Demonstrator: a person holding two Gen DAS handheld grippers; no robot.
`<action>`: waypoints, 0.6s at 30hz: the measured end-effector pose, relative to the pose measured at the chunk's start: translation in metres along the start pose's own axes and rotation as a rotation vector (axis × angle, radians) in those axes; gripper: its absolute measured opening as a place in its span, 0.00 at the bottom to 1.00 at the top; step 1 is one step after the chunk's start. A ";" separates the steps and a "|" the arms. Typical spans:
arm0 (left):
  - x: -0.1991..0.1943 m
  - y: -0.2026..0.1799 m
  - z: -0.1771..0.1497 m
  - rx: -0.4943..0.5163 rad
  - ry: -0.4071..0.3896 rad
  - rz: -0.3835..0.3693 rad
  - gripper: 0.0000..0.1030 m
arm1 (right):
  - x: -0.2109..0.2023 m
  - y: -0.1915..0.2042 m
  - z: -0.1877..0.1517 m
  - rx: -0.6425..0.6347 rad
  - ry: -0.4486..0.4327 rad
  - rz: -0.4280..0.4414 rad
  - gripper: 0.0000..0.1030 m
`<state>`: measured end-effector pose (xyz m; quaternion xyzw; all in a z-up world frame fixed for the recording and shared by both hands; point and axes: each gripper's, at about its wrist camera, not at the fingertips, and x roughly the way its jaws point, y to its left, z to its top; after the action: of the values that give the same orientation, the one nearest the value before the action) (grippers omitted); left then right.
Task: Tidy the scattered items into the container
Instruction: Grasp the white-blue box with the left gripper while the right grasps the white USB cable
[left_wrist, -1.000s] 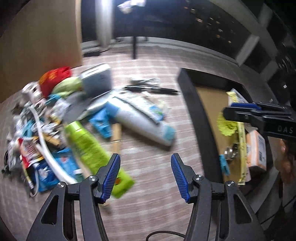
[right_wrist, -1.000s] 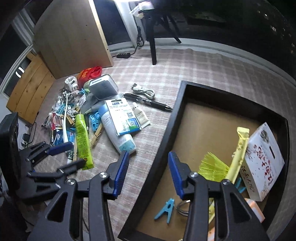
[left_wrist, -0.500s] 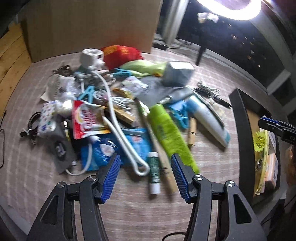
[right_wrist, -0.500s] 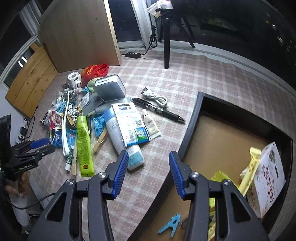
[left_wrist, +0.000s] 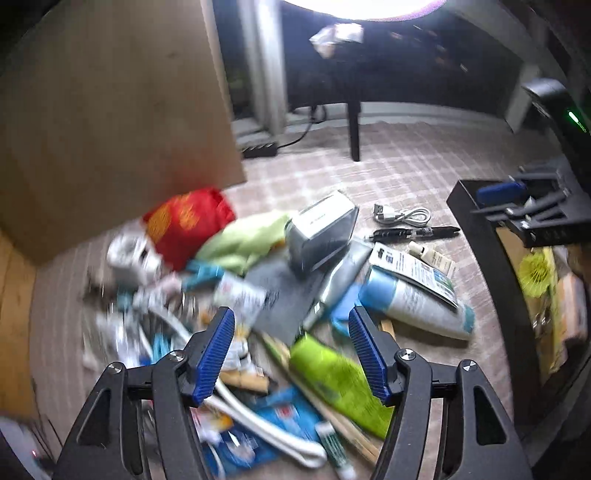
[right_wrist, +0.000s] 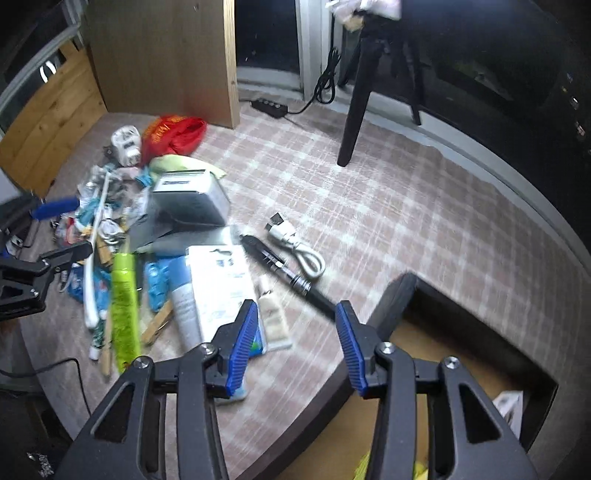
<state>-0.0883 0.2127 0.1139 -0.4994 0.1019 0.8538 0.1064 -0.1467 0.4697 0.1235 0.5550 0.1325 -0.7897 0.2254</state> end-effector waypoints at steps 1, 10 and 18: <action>0.006 -0.001 0.006 0.031 0.008 -0.009 0.60 | 0.005 0.000 0.004 -0.006 0.010 0.005 0.38; 0.055 0.008 0.036 0.152 0.039 -0.006 0.60 | 0.063 -0.006 0.046 -0.060 0.116 0.048 0.33; 0.081 0.003 0.043 0.228 0.021 -0.028 0.61 | 0.088 0.000 0.053 -0.117 0.175 0.078 0.32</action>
<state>-0.1632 0.2281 0.0642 -0.4945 0.1925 0.8296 0.1737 -0.2146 0.4267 0.0594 0.6125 0.1758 -0.7197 0.2757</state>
